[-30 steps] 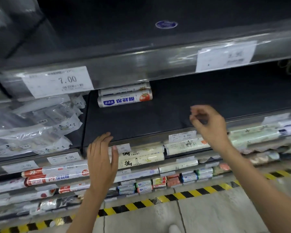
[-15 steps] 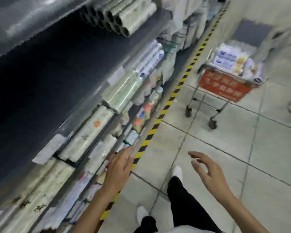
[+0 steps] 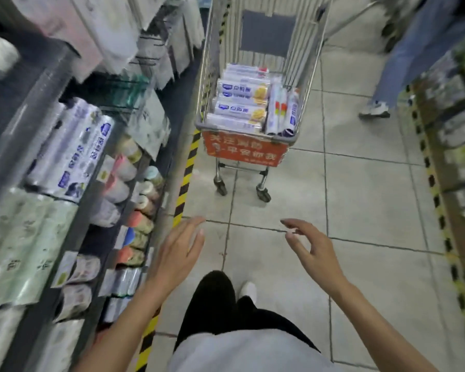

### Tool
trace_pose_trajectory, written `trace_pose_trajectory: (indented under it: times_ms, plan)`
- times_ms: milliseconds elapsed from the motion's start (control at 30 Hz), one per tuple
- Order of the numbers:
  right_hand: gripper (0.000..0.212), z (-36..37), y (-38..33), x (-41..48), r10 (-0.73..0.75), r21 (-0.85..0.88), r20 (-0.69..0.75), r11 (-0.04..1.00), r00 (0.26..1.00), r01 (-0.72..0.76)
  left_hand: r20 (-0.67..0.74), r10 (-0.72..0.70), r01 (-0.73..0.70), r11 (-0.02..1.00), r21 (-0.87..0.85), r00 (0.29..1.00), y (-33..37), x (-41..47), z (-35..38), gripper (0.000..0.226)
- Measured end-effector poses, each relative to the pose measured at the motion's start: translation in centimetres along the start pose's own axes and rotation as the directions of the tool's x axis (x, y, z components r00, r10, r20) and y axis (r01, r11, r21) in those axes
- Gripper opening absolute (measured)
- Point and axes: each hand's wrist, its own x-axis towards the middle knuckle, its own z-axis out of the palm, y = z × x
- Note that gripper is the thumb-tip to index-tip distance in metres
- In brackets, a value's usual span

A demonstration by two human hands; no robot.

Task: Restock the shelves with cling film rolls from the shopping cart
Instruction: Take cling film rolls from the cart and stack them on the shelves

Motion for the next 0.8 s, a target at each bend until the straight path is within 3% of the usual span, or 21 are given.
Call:
trace_pose_trajectory:
  times_ms: [200,467,667,800]
  plan:
    - [0.036,-3.0,0.4,12.7,0.011,-0.001,0.004,1.000,1.000,-0.011,0.012,0.125,-0.125,0.991,0.054,0.992,2.3,14.3,-0.8,0.046]
    - [0.041,-5.7,0.1,31.0,0.036,-0.031,-0.108,0.999,0.993,-0.039,0.044,0.236,-0.239,0.967,0.087,0.971,0.6,34.8,-1.9,0.041]
    - [0.036,-6.8,1.1,47.8,0.016,-0.060,-0.103,0.998,0.995,-0.022,0.054,0.247,-0.252,0.959,0.126,0.967,-1.3,51.2,-1.7,0.045]
    - [0.036,-5.3,4.1,61.3,-0.022,-0.106,-0.035,0.994,0.999,0.018,0.091,0.172,-0.188,0.956,0.223,0.981,-4.0,63.0,0.8,0.035]
